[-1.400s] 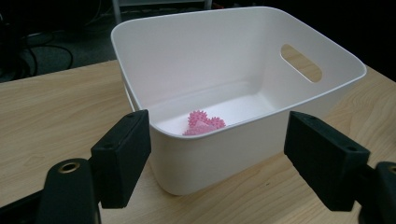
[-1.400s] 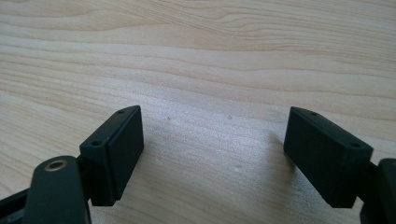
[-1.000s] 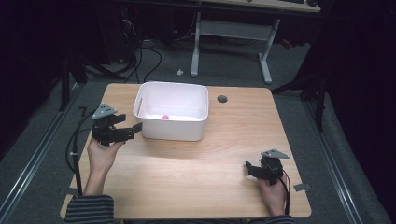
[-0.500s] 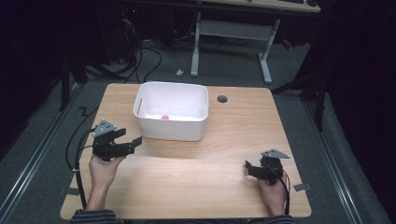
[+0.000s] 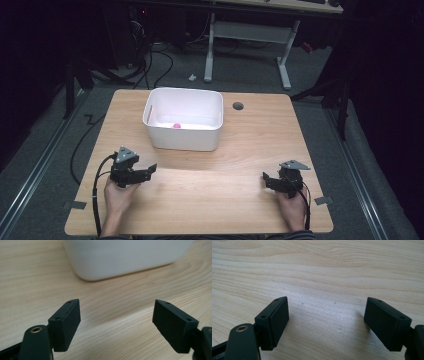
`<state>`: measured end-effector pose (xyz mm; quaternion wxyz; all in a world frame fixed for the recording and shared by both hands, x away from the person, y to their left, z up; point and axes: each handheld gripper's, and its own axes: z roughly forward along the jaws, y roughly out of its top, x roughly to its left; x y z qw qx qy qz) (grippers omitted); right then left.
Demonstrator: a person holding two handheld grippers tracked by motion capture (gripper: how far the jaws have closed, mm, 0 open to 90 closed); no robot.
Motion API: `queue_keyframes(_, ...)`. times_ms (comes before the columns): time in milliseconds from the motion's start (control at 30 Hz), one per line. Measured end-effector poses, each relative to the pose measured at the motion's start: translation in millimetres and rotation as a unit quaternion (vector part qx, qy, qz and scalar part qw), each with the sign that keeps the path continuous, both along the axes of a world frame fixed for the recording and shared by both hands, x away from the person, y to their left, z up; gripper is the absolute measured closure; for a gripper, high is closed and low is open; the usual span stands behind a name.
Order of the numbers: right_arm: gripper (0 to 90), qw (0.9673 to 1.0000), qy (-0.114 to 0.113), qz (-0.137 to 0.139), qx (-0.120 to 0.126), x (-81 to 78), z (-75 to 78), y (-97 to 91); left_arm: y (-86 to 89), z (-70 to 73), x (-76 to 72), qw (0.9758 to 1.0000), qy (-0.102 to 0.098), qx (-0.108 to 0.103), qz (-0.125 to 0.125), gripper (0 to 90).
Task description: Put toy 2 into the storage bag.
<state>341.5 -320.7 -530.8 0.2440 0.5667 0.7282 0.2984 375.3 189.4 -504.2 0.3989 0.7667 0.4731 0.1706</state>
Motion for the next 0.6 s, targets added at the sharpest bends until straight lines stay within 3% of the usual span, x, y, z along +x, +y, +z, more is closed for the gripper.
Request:
queue_keyframes(200,20.1,1.0,0.0,0.0,0.0,0.0,0.0,0.0,-1.5,-19.9,0.7,0.9993,0.003,0.03,0.022,21.9)
queue_keyframes(300,20.1,1.0,0.0,0.0,0.0,0.0,0.0,0.0,-2.2,-31.4,0.0,0.9986,0.015,0.045,0.025,21.0)
queue_keyframes(367,20.1,1.0,-0.001,0.001,-0.001,0.0,-0.1,0.0,-4.1,-32.5,-2.8,0.9974,0.006,0.063,0.034,20.4)
queue_keyframes(600,20.1,1.0,-0.001,0.002,-0.001,0.0,-0.1,0.0,-4.0,-32.6,-2.8,0.9974,0.007,0.062,0.035,19.6)
